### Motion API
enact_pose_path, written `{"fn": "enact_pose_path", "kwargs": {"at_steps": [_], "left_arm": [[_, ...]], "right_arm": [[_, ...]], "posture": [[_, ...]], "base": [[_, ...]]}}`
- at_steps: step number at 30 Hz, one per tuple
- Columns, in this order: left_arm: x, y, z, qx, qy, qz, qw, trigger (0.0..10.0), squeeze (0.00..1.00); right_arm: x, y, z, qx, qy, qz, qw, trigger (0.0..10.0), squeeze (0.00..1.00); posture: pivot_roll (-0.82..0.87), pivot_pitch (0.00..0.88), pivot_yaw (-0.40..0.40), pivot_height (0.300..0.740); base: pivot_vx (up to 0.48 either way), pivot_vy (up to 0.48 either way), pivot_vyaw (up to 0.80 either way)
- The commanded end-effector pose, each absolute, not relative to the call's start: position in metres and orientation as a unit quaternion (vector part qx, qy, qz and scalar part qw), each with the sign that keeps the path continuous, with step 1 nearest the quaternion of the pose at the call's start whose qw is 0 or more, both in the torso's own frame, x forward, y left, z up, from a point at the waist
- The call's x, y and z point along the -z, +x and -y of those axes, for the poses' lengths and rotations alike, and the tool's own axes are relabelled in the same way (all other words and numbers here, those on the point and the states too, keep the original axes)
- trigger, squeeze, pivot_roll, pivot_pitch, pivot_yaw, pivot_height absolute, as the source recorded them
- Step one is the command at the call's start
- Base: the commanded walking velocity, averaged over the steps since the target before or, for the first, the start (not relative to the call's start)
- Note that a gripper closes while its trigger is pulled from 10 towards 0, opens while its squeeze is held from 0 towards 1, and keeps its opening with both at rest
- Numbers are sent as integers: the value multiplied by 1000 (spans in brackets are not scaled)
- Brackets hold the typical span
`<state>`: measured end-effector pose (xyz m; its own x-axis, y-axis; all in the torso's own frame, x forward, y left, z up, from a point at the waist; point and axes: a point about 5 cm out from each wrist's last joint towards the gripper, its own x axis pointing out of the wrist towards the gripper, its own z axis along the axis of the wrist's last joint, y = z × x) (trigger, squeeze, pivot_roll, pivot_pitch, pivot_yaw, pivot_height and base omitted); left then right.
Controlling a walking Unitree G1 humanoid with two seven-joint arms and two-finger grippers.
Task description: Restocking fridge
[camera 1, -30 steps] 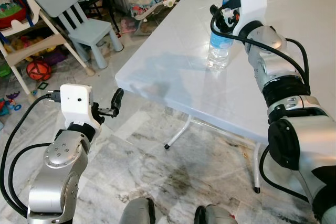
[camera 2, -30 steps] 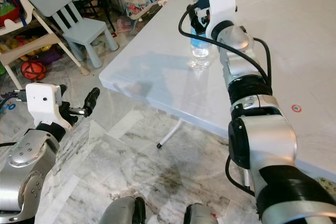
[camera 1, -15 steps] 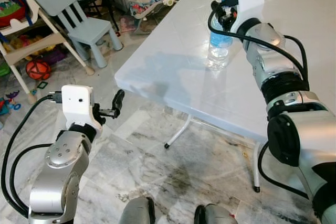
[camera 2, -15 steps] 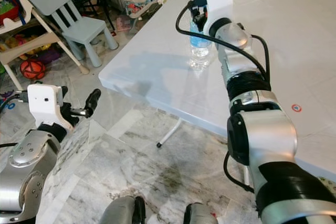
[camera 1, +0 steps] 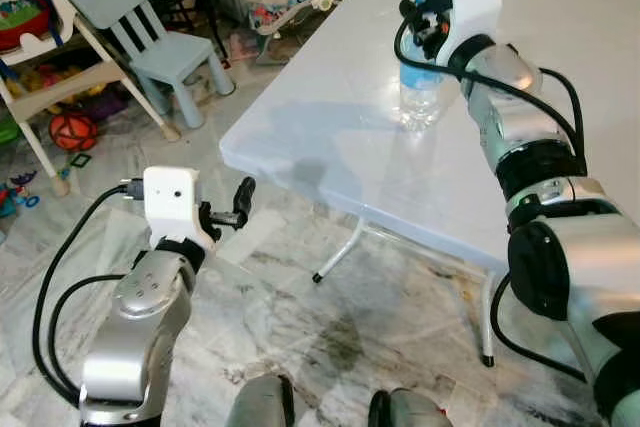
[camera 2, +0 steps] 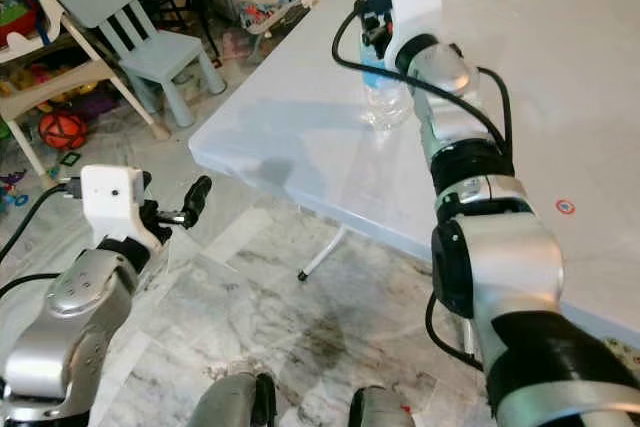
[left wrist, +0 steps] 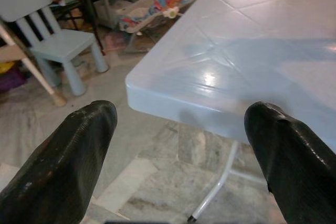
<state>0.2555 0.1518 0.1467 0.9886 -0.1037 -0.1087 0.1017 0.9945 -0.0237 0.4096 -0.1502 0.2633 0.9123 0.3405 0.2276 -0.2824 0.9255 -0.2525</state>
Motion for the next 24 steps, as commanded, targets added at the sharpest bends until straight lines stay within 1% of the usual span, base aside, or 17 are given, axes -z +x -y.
{"fn": "enact_pose_path", "kwargs": {"at_steps": [1, 4, 6, 7, 8, 9, 10, 11, 15, 17, 20, 24], "left_arm": [[-147, 258, -158, 22, -1, -43, 999, 10000, 0], [-147, 262, -159, 6, -10, -29, 1000, 10000, 0], [-146, 265, -160, -1, -21, -26, 999, 10000, 0], [-146, 265, -160, -1, -21, -26, 999, 10000, 0], [-145, 267, -160, -4, -26, -26, 999, 10000, 0], [-145, 269, -160, -8, -27, -21, 999, 10000, 0], [-145, 272, -158, -13, -27, -15, 999, 10000, 0], [-146, 278, -154, -14, -28, -6, 999, 10000, 0], [-151, 287, -150, -11, -30, 12, 999, 10000, 0], [-152, 291, -149, -13, -30, 18, 999, 10000, 0], [-153, 296, -149, -16, -30, 24, 999, 10000, 0], [-147, 299, -152, -46, -31, 4, 998, 10000, 0]], "right_arm": [[-272, 399, 143, -173, -86, 177, 965, 0, 0], [-267, 382, 142, -166, -79, 206, 961, 0, 0], [-262, 367, 141, -151, -51, 217, 963, 0, 0], [-262, 367, 141, -151, -51, 217, 963, 0, 0], [-261, 362, 142, -144, -39, 219, 964, 2549, 0], [-257, 355, 141, -131, -28, 218, 967, 4588, 0], [-251, 348, 140, -122, -19, 213, 969, 10000, 0], [-240, 337, 138, -112, -7, 202, 973, 10000, 0], [-226, 326, 131, -117, -7, 184, 976, 10000, 0], [-226, 323, 129, -122, -21, 184, 975, 10000, 0], [-231, 320, 124, -127, -17, 183, 975, 10000, 0], [-235, 316, 120, -136, -10, 181, 974, 10000, 0]], "posture": [[36, 19, 41, 740], [19, 0, 26, 740], [0, 0, 17, 740], [0, 0, 17, 740], [0, 0, 17, 740], [-10, 0, 13, 740], [-15, 0, 11, 740], [-20, 0, 10, 740], [-31, 0, 11, 740], [-37, 0, 12, 740], [-45, 0, 14, 740], [-41, 0, 14, 740]], "base": [[0, 0, 0], [0, 0, 0], [0, 0, 0], [0, 0, 0], [0, 0, 0], [0, 0, 0], [0, 0, 0], [0, 0, 0], [0, 0, 0], [0, 0, 569], [0, 0, 800], [0, 0, 800]]}}
